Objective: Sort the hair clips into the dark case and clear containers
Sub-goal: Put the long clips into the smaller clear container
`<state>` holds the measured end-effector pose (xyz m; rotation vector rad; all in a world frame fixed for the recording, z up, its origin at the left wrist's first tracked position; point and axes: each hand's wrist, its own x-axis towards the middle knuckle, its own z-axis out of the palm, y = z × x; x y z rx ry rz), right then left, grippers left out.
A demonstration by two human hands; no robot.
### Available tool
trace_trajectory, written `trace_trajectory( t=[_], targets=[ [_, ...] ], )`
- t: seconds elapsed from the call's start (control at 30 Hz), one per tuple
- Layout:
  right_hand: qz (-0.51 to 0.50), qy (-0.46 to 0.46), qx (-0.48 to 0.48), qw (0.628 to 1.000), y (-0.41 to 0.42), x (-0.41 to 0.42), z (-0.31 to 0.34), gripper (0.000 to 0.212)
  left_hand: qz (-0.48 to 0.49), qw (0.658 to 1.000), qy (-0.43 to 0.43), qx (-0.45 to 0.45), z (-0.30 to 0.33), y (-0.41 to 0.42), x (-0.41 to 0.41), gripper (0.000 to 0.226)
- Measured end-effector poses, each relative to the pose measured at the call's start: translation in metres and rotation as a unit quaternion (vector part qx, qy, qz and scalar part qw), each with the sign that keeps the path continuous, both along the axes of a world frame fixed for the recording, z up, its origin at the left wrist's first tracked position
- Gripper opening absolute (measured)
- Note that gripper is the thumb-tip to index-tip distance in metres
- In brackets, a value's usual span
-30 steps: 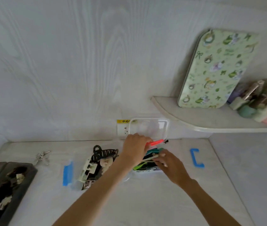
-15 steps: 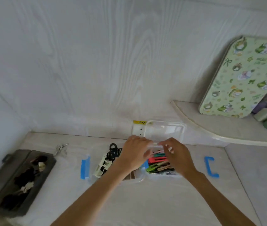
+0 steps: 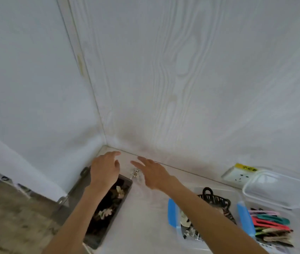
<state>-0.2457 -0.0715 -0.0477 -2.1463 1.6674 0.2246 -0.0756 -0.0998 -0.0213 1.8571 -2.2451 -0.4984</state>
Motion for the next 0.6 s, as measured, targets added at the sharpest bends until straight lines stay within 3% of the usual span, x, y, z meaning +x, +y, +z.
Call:
trace_trajectory(
  t=[0.1,0.2,0.3,0.37,0.47,0.6],
  targets=[
    [0.003,0.009,0.041,0.999,-0.01,0.007,-0.023,0.072,-0.082,0.992,-0.036,0.086,-0.006,-0.007,-0.004,0.041],
    [-0.07,-0.058,0.032,0.995,-0.014,0.007,-0.032,0.045,-0.152,0.971,-0.117,0.143,-0.018,-0.009,-0.013,0.047],
    [-0.145,-0.1,0.034,0.984,-0.016,0.0,-0.022,0.024,-0.153,0.967,-0.13,0.159,-0.027,-0.007,-0.021,0.055],
    [-0.186,-0.154,0.018,0.97,-0.011,-0.008,-0.009,0.018,-0.158,0.975,-0.09,0.131,-0.029,-0.005,-0.024,0.048],
    [-0.232,-0.216,-0.028,0.948,0.009,-0.029,0.021,0.016,-0.162,0.984,0.047,0.059,-0.013,0.001,-0.029,0.031],
    [-0.282,-0.329,-0.069,0.899,0.069,-0.073,0.066,0.015,-0.211,0.958,0.187,0.052,0.028,0.03,-0.057,0.022]
  ],
)
